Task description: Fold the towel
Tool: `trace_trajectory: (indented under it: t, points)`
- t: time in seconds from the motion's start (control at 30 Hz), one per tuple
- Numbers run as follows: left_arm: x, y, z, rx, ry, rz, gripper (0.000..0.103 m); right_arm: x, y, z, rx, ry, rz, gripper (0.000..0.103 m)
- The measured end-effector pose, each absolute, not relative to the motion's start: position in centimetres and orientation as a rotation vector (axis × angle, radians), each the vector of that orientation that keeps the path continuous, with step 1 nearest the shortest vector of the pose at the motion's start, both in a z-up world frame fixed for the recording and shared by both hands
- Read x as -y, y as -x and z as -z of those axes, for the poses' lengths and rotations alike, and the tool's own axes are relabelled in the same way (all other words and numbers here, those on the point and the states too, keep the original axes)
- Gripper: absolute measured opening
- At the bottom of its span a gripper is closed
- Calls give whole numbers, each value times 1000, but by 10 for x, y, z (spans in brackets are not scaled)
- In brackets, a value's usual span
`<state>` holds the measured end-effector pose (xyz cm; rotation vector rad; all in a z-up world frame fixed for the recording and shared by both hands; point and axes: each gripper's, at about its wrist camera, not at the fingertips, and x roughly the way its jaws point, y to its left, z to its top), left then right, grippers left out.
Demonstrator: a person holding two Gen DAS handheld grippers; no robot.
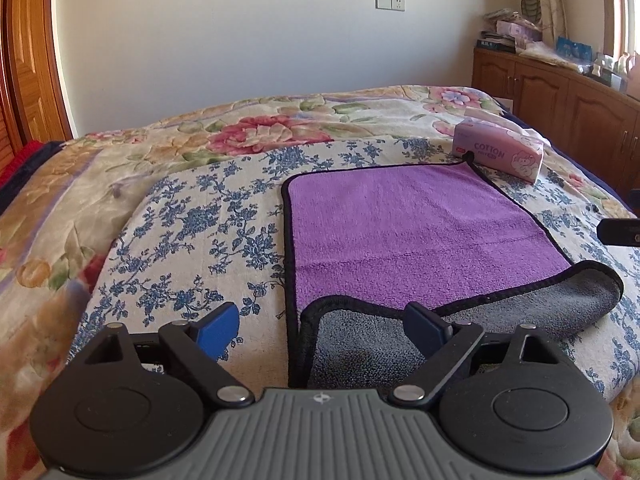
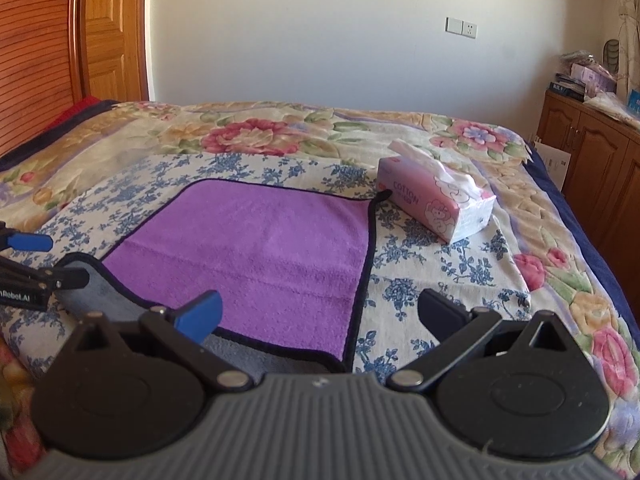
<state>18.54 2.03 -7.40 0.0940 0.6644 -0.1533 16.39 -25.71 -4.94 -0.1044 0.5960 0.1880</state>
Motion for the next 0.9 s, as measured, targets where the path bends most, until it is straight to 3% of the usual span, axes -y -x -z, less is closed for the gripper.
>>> trace_trajectory:
  t: [0.17, 0.63, 0.9]
  points:
    - [-25, -192, 77, -689, -58, 166, 82, 258, -170, 56, -644, 104, -185, 103]
    - [-32, -201, 86, -762, 14, 198, 45, 262, -180, 71, -752, 70, -201, 103]
    - [-33, -201, 92, -796, 15, 195, 37, 265, -181, 75, -796, 42, -229, 103]
